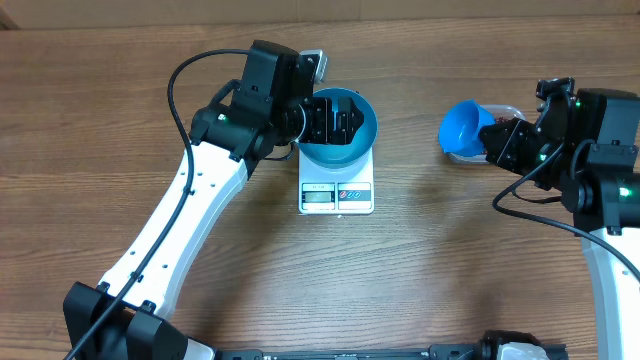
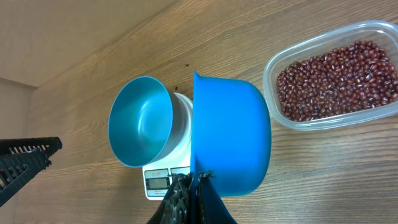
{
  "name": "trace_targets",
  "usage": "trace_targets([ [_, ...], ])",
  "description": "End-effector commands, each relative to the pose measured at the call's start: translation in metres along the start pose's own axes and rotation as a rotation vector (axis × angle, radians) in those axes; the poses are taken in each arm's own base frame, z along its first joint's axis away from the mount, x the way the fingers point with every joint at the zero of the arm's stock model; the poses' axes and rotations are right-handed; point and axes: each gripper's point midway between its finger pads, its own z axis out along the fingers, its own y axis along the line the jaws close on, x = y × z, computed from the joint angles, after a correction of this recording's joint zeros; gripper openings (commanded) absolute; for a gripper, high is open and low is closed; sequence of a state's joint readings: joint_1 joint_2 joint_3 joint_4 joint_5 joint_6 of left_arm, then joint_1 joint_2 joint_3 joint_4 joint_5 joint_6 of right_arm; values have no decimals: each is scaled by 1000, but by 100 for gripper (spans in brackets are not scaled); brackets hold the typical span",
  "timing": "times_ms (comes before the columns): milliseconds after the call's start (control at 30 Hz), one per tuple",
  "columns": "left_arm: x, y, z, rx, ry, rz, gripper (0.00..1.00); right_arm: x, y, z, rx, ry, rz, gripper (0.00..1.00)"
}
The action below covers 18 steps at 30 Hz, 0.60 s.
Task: Scoop item into bowl and weigh 150g on scale
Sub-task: 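Hold the scoop above the bean tub with the right gripper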
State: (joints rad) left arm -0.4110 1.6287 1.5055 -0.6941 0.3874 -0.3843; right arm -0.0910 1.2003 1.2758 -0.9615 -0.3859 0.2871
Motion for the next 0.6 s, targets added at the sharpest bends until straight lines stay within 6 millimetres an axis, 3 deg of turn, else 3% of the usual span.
trace_targets([
  [0,-10,-9,-11,10,-40,40,100,-10,4,-10,0,-43,-20,4],
  [567,-13,-10,-11,15,-49,44,99,-11,0,-10,22,-49,-15,4],
])
